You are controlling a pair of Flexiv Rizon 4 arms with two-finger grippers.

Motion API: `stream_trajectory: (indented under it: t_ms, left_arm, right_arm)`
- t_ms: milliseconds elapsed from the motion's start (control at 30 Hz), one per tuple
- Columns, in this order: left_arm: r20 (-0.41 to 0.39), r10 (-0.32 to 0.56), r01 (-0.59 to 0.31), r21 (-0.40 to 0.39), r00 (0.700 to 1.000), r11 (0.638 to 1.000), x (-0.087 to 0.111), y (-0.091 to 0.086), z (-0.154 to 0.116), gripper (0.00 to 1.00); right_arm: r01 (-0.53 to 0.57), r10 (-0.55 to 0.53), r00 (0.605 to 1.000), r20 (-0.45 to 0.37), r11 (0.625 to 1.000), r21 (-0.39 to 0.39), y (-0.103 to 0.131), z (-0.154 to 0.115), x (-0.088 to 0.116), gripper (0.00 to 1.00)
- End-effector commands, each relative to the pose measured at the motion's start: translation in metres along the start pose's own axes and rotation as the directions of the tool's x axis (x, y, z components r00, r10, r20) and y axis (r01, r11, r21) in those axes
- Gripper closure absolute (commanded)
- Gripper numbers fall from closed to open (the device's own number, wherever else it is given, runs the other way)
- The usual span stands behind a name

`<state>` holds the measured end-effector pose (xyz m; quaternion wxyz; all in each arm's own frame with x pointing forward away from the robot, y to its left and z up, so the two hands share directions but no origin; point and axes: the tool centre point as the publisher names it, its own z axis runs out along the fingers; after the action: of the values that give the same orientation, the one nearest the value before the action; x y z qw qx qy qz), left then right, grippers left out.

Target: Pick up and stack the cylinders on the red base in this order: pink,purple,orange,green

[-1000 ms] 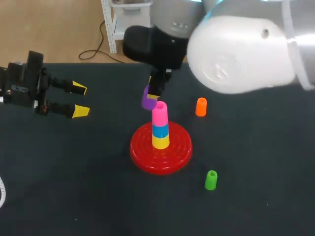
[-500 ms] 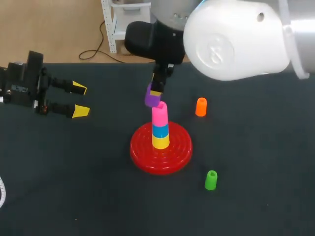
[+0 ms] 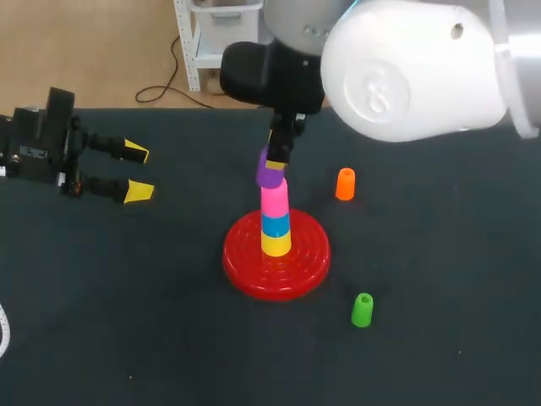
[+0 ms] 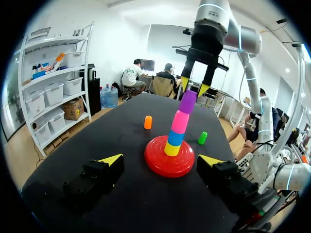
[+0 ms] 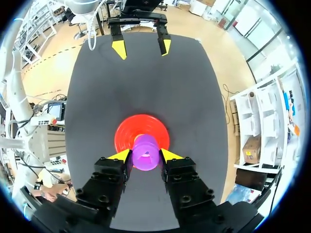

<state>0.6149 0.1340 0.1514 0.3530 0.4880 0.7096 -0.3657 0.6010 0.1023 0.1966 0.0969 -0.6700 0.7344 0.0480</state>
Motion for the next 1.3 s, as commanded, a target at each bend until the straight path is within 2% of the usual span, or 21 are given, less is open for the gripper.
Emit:
stream_trajectory:
  t_ms: [33,733,1300]
  left_arm:
    - [0.004,0.002,-0.002,-0.001,1.000,1.000,0.001,0.000,0.000,0.00]
    - [0.004,0.002,-0.002,-0.001,1.000,1.000,0.001,0.000,0.000,0.00]
    - [0.004,0.002,-0.002,-0.001,1.000,1.000,0.001,0.000,0.000,0.00]
  right_arm:
    - [-0.007,0.007,1.000,-0.003,1.000,0.002,0.001,0.003,0.003,1.00]
    - [-0.016,0.016,1.000,-0.017,1.000,0.003,0.007,0.005,0.012,1.00]
    - [-0.015,0.015,1.000,-0.019,1.000,0.012,-0.002,0.011,0.005,1.00]
